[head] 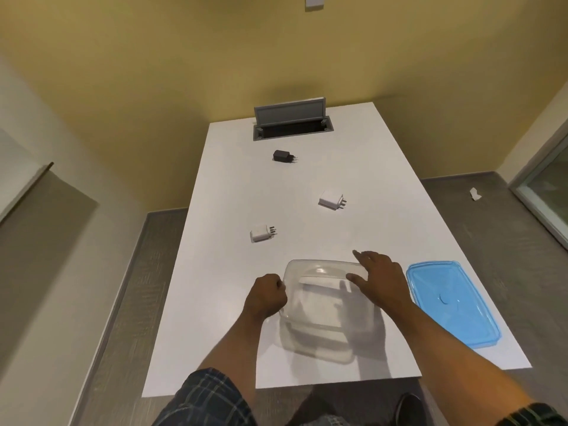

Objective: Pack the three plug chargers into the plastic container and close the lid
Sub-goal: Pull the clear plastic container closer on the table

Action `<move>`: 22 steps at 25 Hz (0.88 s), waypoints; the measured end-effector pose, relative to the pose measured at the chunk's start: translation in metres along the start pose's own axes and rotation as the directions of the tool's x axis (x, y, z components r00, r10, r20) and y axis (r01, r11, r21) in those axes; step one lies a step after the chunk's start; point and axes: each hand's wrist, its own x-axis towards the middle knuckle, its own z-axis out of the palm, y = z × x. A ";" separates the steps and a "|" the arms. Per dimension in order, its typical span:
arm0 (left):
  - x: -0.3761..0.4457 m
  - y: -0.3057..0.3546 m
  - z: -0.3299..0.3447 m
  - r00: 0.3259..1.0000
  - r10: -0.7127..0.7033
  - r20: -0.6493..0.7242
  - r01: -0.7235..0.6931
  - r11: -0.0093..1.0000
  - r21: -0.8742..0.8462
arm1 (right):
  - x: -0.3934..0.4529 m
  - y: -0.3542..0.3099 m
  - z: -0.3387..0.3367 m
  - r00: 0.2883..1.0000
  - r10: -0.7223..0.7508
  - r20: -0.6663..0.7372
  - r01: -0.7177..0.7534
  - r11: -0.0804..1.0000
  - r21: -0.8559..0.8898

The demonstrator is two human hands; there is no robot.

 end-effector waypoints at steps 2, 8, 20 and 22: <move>-0.002 -0.006 -0.005 0.999 -0.020 -0.035 0.019 0.999 -0.029 | -0.003 0.003 0.000 0.998 0.060 0.021 -0.060 0.998 0.010; -0.013 -0.008 0.003 0.991 -0.064 -0.121 0.066 0.998 0.012 | -0.014 -0.006 0.003 0.992 0.116 0.048 -0.123 0.974 0.192; -0.017 -0.018 0.012 0.996 -0.071 -0.056 0.070 0.997 -0.020 | -0.010 -0.006 0.011 0.970 0.083 0.229 -0.133 0.968 0.214; -0.017 -0.019 0.013 0.998 -0.051 -0.046 0.051 0.999 -0.004 | -0.011 -0.006 0.012 0.967 0.084 0.241 -0.139 0.965 0.222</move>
